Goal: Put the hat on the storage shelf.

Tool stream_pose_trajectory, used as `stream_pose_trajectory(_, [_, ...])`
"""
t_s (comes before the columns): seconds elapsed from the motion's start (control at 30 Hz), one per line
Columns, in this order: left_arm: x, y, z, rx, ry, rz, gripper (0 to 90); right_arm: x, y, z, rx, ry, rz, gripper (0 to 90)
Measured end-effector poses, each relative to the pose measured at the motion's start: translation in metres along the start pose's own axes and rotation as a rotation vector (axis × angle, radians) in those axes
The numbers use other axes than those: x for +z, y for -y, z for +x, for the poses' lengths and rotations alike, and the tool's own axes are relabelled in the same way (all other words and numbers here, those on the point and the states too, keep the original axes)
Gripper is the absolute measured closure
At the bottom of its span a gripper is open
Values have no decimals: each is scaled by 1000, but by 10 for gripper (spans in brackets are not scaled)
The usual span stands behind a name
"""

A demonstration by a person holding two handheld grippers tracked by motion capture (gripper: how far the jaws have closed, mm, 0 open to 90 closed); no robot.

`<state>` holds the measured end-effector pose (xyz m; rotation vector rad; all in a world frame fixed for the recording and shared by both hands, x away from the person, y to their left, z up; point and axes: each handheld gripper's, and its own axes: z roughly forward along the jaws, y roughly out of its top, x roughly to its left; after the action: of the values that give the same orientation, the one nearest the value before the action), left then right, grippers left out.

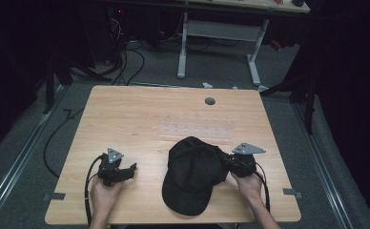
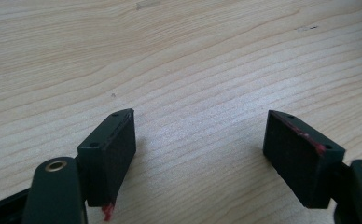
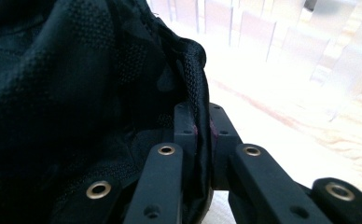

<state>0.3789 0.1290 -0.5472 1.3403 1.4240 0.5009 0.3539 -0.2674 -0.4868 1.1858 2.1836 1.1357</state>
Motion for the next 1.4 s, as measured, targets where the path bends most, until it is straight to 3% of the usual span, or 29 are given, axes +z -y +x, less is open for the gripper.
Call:
stream_pose_trajectory(0.3, [0, 0, 0, 0, 0, 0, 256, -13, -11, -2, -13, -22, -49, 850])
stream_pose_trajectory(0.67, [2, 0, -1, 0, -7, -2, 256, -32, -31, 6, -98, -55, -137, 851])
stream_pose_trajectory(1.0, [2, 0, -1, 1, -4, 0, 250, -39, -42, 5, -103, -106, -154, 852])
stream_pose_trajectory(1.07, [3, -3, -2, -2, -7, 26, 250, -42, -47, 3, -100, -132, -163, 852])
stream_pose_trajectory(1.13, [3, -4, -3, -17, 3, 31, 259, -43, -48, 2, -98, -151, -167, 852])
stream_pose_trajectory(1.17, [0, -5, -5, -39, 47, 28, 268, -45, -51, -1, -76, -215, -186, 852])
stream_pose_trajectory(1.2, [0, -5, -5, -39, 47, 28, 271, -45, -51, -1, -76, -215, -186, 852])
stream_pose_trajectory(1.23, [-3, -8, -8, -54, 81, 26, 275, -47, -54, -3, -72, -244, -195, 853])
stream_pose_trajectory(1.27, [-3, -8, -8, -54, 81, 26, 274, -48, -56, -4, -73, -251, -199, 853])
stream_pose_trajectory(1.4, [-8, -17, -16, -87, 149, 28, 270, -50, -62, -4, -83, -272, -211, 853])
